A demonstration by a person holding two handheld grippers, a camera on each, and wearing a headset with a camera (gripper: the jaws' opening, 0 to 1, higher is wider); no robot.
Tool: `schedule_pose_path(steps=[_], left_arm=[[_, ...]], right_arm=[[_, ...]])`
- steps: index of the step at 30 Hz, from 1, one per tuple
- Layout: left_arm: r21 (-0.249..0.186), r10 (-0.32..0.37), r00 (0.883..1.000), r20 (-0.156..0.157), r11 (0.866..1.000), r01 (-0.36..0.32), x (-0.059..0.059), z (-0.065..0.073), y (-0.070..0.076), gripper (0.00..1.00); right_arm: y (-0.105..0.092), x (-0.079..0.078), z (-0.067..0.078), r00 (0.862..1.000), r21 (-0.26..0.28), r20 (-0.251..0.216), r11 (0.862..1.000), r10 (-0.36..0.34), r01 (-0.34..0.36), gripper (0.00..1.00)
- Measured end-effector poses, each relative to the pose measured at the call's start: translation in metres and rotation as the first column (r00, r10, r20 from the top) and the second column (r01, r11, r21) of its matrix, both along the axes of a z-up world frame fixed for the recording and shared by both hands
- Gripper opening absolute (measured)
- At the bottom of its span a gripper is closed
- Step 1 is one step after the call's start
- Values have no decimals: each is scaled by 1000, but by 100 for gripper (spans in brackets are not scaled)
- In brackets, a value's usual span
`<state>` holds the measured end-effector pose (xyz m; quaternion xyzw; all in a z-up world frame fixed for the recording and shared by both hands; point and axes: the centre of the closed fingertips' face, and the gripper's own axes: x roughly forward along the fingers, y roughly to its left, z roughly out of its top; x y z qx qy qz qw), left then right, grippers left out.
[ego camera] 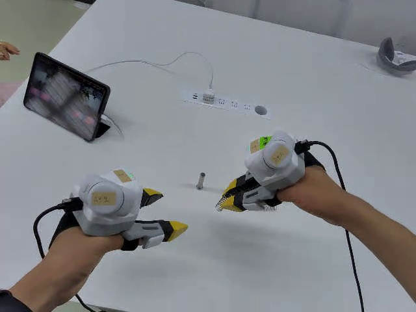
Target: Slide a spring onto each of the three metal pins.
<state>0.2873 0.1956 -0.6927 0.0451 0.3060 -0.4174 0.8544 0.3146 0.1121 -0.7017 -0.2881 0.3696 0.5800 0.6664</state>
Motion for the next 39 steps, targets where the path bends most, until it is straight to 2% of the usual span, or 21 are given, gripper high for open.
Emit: schedule_pose_path(steps=[3, 5, 12, 24, 30, 39], left_arm=[[0, 19, 1000, -2, 1000, -19, 2, 0, 5, 56], [1, 35, 999, -5, 999, -35, 4, -1, 10, 57], [-3, 77, 997, -16, 997, -77, 8, -3, 22, 62], [4, 109, 993, -34, 994, -109, 5, -6, 37, 67], [0, 115, 992, -45, 993, -115, 2, -9, 38, 66], [-7, 118, 992, -53, 993, -119, 0, -9, 37, 66]], right_arm=[[2, 5, -2, 1000, -1, -6, 1000, -1, 1, 12], [4, 9, -4, 1000, -9, 9, 1000, 12, -12, 12], [6, 25, -7, 1000, -19, 19, 1000, 13, -12, 12], [7, 57, -11, 999, -26, 43, 1000, 17, -16, 12], [10, 72, -10, 998, -24, 57, 1000, 13, -12, 12], [21, 84, -10, 997, -21, 69, 1000, 21, -20, 12]])
